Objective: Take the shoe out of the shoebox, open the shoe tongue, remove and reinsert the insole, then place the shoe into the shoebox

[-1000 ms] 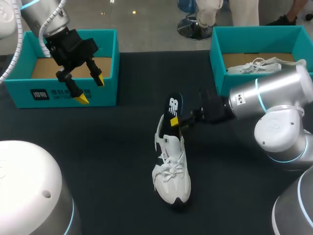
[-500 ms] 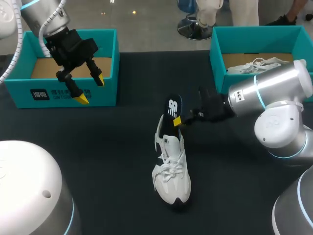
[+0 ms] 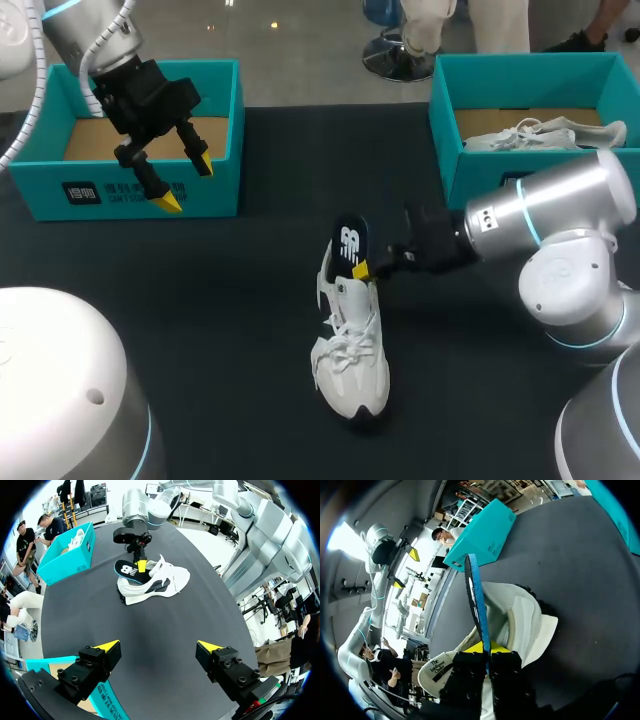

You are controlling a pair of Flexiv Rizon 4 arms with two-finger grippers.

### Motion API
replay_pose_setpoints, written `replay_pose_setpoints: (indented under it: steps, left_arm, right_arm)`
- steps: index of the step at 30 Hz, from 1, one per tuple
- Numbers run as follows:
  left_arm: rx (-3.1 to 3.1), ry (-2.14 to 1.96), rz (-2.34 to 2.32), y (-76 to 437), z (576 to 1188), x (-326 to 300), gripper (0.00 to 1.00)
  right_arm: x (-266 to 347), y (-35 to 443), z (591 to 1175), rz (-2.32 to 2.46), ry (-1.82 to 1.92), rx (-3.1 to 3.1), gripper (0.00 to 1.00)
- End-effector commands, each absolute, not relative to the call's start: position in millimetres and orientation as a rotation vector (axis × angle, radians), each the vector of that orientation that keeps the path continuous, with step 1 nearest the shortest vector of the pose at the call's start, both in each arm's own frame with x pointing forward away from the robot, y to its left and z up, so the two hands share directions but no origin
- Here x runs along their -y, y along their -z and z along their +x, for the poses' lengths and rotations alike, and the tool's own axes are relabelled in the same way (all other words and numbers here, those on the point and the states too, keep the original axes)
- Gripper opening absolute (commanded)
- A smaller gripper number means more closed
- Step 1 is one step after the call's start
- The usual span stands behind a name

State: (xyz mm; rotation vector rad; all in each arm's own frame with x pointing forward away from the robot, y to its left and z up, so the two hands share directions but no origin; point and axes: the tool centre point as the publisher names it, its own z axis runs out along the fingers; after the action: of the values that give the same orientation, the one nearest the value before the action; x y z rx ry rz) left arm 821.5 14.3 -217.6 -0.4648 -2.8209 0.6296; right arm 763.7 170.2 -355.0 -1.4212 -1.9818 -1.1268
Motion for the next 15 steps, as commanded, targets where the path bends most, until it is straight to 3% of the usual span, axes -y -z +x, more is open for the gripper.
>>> replay_pose_setpoints:
  steps: [1, 5, 15]
  left_arm:
    - [2.821, -0.626, -0.465, 217, 822, -15, 1.00]
    - [2.821, -0.626, -0.465, 217, 822, -15, 1.00]
    - [2.821, -0.626, -0.465, 217, 822, -15, 1.00]
  right_arm:
    - [-172, 353, 766, -1.428, 1.125, 1.995, 0.41]
    - [-173, 344, 774, -1.423, 1.128, 2.023, 0.58]
    - [-173, 332, 792, -1.404, 1.133, 2.064, 0.35]
